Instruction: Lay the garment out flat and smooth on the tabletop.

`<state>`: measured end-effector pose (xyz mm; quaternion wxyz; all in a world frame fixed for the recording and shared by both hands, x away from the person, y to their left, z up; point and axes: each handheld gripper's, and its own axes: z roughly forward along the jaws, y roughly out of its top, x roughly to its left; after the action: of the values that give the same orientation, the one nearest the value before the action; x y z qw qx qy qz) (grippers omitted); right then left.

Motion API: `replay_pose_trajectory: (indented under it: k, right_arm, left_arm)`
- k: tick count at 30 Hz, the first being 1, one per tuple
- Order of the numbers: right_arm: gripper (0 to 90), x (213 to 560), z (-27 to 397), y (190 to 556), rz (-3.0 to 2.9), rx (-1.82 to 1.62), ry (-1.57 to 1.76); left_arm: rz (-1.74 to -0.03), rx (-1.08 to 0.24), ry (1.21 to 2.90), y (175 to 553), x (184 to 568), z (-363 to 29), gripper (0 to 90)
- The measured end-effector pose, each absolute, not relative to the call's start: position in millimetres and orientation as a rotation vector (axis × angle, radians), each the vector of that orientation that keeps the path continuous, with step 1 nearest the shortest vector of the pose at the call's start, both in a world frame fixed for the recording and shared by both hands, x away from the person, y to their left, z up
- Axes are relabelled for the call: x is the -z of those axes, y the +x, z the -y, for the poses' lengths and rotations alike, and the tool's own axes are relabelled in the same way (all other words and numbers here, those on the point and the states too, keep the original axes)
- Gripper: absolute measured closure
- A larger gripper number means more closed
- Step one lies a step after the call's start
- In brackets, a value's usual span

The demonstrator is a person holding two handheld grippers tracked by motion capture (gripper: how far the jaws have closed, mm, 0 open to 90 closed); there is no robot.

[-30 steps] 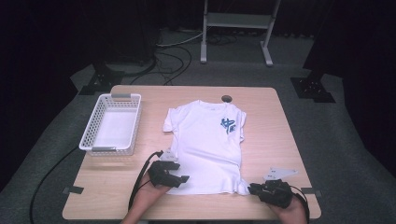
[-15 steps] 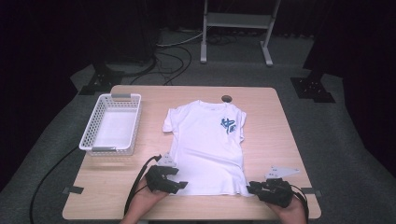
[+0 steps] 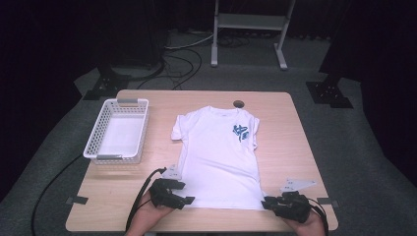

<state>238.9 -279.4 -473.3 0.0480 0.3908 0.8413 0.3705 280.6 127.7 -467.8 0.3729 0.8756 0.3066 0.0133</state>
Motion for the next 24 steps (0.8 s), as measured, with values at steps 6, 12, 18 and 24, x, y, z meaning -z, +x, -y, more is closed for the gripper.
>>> replay_pose_trajectory:
  k: [6, 12, 18, 24]
  right_arm:
    - [71.8, 472, 287, 229, -2.564, -1.109, 1.208]
    - [69.3, 471, 287, 222, -2.576, -1.087, 1.207]
    - [67.3, 468, 289, 214, -2.627, -1.070, 1.213]
    - [59.1, 457, 284, 220, -2.656, -1.112, 1.187]
  left_arm:
    - [-0.786, 0.003, 2.243, 272, 467, -130, 32.5]
    - [-0.787, 0.042, 2.258, 262, 466, -132, 31.7]
    - [-0.785, 0.116, 2.271, 249, 464, -133, 31.6]
    - [-0.746, 0.117, 2.248, 248, 456, -129, 28.7]
